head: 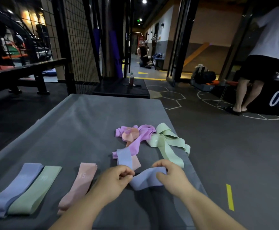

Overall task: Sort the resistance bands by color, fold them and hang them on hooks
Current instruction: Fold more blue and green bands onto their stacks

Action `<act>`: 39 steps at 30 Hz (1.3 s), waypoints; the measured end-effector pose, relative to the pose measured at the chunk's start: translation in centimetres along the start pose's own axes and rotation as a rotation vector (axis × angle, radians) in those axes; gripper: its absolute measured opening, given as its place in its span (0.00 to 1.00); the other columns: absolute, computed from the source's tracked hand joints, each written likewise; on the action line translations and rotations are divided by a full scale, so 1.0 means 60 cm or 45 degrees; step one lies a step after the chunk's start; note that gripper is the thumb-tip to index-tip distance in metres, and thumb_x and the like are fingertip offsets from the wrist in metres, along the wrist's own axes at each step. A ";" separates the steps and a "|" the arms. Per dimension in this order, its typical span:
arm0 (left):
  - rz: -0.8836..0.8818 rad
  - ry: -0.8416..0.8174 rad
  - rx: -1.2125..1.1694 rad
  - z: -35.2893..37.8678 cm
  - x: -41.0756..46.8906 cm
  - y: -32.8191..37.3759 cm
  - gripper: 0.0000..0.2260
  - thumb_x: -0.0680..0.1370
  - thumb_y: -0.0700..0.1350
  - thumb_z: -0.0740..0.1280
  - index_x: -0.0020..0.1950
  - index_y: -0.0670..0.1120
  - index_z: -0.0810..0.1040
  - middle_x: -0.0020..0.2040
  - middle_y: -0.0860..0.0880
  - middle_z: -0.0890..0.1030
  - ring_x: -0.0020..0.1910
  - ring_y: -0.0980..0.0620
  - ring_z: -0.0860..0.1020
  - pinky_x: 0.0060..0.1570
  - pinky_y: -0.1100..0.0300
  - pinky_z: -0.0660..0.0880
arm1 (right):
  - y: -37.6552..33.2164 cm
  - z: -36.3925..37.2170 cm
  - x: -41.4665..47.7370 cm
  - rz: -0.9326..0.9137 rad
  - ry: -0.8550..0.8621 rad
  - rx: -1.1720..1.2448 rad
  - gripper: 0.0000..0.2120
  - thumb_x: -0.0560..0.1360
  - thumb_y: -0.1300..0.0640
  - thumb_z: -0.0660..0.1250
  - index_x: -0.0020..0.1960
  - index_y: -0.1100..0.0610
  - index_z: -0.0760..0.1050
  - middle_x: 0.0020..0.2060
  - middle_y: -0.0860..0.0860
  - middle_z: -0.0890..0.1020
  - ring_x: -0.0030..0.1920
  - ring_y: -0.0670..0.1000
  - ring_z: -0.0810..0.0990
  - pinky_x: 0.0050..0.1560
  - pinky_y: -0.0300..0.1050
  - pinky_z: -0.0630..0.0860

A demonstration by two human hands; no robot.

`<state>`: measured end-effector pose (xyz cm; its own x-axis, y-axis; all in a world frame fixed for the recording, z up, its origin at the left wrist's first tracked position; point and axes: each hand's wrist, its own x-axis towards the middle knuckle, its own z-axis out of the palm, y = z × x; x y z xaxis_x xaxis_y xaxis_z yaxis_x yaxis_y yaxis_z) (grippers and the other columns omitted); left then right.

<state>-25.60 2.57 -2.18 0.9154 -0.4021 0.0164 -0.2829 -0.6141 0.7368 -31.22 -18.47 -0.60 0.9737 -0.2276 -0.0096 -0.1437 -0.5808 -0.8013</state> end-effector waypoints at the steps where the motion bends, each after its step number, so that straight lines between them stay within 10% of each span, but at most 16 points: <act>1: 0.000 0.008 -0.005 0.000 0.000 0.002 0.09 0.77 0.48 0.68 0.41 0.62 0.78 0.44 0.66 0.82 0.45 0.65 0.79 0.51 0.63 0.76 | 0.003 -0.005 -0.001 -0.001 -0.002 -0.006 0.15 0.71 0.65 0.63 0.45 0.44 0.76 0.38 0.42 0.79 0.32 0.37 0.74 0.33 0.29 0.69; 11: -0.049 0.012 0.432 0.000 0.006 -0.015 0.16 0.81 0.49 0.61 0.69 0.59 0.71 0.69 0.59 0.70 0.66 0.53 0.70 0.61 0.61 0.66 | 0.031 -0.018 -0.001 0.098 -0.152 -0.160 0.14 0.72 0.63 0.64 0.46 0.44 0.76 0.40 0.41 0.80 0.39 0.43 0.76 0.36 0.32 0.69; 26: 0.125 0.040 0.068 0.022 -0.005 0.014 0.08 0.78 0.44 0.66 0.52 0.54 0.82 0.42 0.63 0.77 0.39 0.66 0.74 0.40 0.75 0.66 | 0.021 -0.073 -0.017 0.182 -0.023 -0.002 0.09 0.70 0.64 0.65 0.40 0.53 0.81 0.36 0.44 0.80 0.36 0.45 0.74 0.34 0.35 0.69; 39: -0.103 0.209 0.102 0.014 0.007 0.007 0.07 0.79 0.49 0.63 0.53 0.55 0.81 0.47 0.56 0.82 0.47 0.55 0.78 0.47 0.61 0.74 | 0.038 -0.053 -0.022 0.123 -0.179 -0.493 0.10 0.74 0.58 0.63 0.51 0.50 0.80 0.46 0.48 0.83 0.47 0.51 0.80 0.47 0.46 0.77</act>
<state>-25.57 1.54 -2.44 0.9686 -0.2371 0.0744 -0.2227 -0.6947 0.6839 -33.41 -21.99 -0.53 0.9633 -0.2023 -0.1766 -0.2653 -0.8190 -0.5088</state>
